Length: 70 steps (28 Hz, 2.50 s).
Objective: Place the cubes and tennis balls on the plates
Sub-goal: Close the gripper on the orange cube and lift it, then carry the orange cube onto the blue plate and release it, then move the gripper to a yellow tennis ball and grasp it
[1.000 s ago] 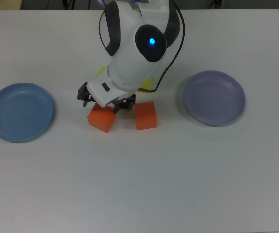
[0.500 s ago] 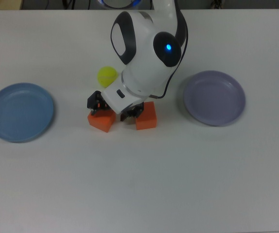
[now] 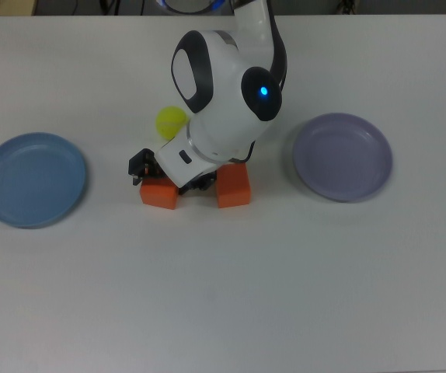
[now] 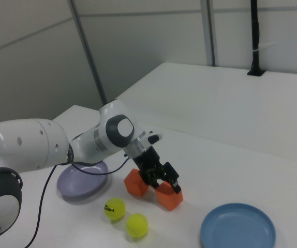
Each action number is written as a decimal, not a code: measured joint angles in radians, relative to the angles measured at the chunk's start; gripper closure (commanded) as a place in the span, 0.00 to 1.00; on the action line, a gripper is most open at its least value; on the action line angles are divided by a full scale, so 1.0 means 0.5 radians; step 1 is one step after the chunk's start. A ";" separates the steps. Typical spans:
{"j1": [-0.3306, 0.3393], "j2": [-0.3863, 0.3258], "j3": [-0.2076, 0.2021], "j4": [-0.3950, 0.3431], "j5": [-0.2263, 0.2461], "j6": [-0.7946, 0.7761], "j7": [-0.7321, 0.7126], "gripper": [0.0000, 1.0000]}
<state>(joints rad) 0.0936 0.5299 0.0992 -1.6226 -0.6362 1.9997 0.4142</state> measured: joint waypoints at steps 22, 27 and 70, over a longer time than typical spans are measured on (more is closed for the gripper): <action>-0.077 -0.066 -0.063 0.122 -0.013 0.000 0.076 1.00; -0.183 -0.099 -0.176 0.154 -0.015 0.000 0.066 1.00; -0.058 -0.282 0.316 0.196 0.223 -1.235 -0.193 0.00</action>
<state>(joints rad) 0.0644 0.3891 0.2573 -1.5244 -0.5247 1.3822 0.3177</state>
